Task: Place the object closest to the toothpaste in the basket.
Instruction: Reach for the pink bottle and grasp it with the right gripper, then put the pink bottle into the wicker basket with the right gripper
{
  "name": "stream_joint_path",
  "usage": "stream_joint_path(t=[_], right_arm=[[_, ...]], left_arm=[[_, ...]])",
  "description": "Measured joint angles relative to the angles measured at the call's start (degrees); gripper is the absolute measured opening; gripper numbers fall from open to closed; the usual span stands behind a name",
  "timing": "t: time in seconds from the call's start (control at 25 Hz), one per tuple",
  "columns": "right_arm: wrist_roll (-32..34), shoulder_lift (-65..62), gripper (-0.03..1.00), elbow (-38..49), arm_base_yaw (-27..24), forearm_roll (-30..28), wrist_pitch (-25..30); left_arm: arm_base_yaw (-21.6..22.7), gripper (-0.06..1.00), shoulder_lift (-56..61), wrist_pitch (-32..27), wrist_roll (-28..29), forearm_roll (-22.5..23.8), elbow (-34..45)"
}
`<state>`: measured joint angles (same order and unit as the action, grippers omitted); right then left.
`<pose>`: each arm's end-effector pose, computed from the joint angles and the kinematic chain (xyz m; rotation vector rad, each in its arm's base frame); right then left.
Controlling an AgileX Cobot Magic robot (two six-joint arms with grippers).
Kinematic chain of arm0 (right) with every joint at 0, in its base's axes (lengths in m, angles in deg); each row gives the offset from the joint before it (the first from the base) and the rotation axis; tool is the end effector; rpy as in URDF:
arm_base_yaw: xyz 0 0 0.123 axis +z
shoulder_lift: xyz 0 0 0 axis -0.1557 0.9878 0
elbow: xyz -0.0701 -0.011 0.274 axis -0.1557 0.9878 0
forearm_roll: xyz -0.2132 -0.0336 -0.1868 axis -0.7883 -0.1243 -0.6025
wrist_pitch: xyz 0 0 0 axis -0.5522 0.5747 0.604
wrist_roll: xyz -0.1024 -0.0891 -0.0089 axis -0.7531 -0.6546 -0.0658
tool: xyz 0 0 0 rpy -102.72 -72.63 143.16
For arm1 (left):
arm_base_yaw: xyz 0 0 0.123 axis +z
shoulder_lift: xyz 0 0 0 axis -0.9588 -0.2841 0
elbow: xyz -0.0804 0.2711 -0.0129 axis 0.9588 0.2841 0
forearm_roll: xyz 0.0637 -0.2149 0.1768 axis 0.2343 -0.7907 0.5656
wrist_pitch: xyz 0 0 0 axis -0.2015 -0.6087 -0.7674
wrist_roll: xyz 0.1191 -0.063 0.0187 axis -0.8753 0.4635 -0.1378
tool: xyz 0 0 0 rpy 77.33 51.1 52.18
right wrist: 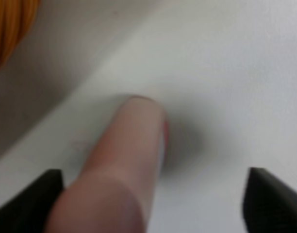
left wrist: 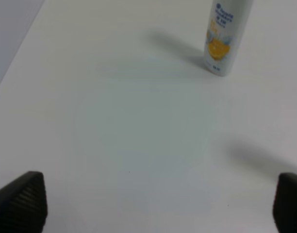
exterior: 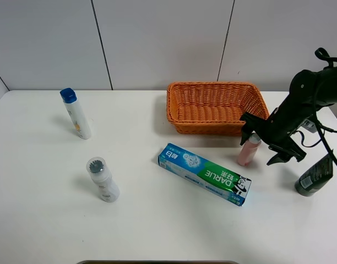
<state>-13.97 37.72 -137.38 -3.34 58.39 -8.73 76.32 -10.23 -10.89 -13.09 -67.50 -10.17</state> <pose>0.3556 0.0478 0.0689 1.0634 2.7994 0.2592 0.0658 0.0053 0.2774 -0.0418 2.0246 0.0582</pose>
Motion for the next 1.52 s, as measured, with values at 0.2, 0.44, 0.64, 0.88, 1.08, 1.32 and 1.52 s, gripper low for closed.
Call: stream_joint_path(t=[0.2, 0.44, 0.64, 0.88, 1.08, 1.32, 1.52], right_arm=[[-0.05, 0.00, 0.45, 0.00, 0.00, 0.04, -0.06], [-0.04, 0.00, 0.37, 0.00, 0.00, 0.04, -0.67], [-0.04, 0.00, 0.37, 0.00, 0.00, 0.04, -1.06], [-0.04, 0.00, 0.37, 0.00, 0.00, 0.04, -1.10], [-0.04, 0.00, 0.37, 0.00, 0.00, 0.04, -1.10], [-0.04, 0.00, 0.37, 0.00, 0.00, 0.04, -1.10], [-0.15, 0.00, 0.37, 0.00, 0.45, 0.03, -0.98]], left_arm=[[0.00, 0.94, 0.00, 0.00, 0.00, 0.00, 0.00], [0.00, 0.94, 0.00, 0.00, 0.00, 0.00, 0.00], [0.00, 0.94, 0.00, 0.00, 0.00, 0.00, 0.00], [0.00, 0.94, 0.00, 0.00, 0.00, 0.00, 0.00], [0.00, 0.94, 0.00, 0.00, 0.00, 0.00, 0.00], [0.00, 0.94, 0.00, 0.00, 0.00, 0.00, 0.00], [0.00, 0.94, 0.00, 0.00, 0.00, 0.00, 0.00]])
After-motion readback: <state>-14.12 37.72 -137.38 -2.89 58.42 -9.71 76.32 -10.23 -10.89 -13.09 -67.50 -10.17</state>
